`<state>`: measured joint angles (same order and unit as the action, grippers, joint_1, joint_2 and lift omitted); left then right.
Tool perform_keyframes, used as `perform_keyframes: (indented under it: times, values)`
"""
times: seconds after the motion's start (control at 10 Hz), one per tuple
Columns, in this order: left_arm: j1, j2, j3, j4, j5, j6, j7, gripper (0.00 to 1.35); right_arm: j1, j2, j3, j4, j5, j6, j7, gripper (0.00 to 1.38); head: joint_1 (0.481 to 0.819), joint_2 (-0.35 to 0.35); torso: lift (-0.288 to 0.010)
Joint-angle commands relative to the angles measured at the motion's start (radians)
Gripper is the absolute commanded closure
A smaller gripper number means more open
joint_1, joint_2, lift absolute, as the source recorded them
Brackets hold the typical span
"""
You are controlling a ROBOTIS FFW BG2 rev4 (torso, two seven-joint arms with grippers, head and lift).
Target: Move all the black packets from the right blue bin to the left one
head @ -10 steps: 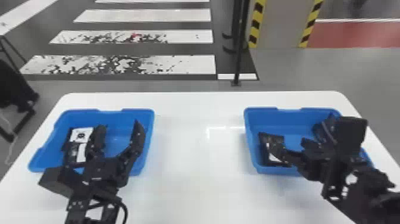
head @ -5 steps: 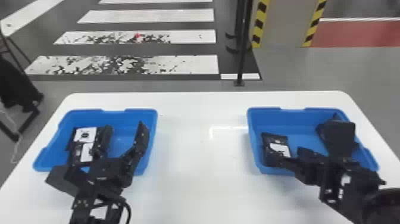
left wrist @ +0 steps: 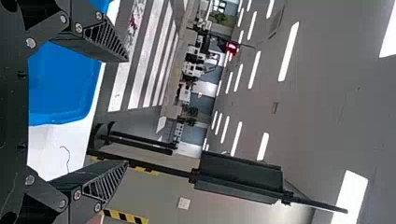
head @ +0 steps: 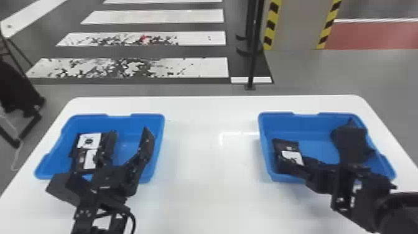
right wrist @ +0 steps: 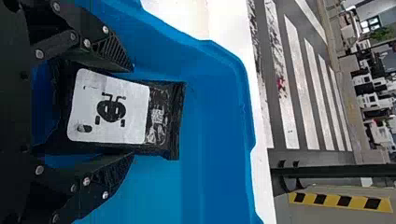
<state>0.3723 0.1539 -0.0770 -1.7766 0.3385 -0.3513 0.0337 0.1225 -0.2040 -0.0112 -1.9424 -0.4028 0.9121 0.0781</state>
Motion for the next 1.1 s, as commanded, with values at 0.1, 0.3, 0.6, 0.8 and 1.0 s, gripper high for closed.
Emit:
perform_keyframes:
  times: [0.1, 0.3, 0.6, 0.8, 1.0]
  values:
    - [0.001, -0.001, 0.003, 0.001, 0.003, -0.005, 0.0, 0.3, -0.015, 0.0, -0.001, 0.024, -0.056, 0.05, 0.002, 0.82, 0.695, 0.057, -0.168]
    - [0.001, -0.002, 0.001, 0.003, 0.003, -0.01, -0.001, 0.3, -0.002, -0.002, -0.003, 0.01, -0.106, 0.048, 0.002, 1.13, 0.695, 0.071, -0.168]
    - [-0.002, -0.001, -0.009, 0.006, 0.008, -0.017, 0.0, 0.3, 0.03, -0.003, -0.025, -0.01, -0.102, -0.102, 0.017, 1.16, 0.695, 0.073, -0.168]
    - [0.001, -0.001, -0.011, 0.006, 0.01, -0.019, 0.0, 0.31, 0.049, -0.003, -0.037, -0.032, -0.118, -0.186, 0.042, 1.16, 0.695, 0.058, -0.168]
    - [-0.007, 0.004, -0.047, 0.006, 0.056, -0.034, 0.0, 0.31, 0.059, -0.009, -0.045, -0.084, -0.126, -0.281, 0.143, 1.16, 0.695, 0.059, -0.168]
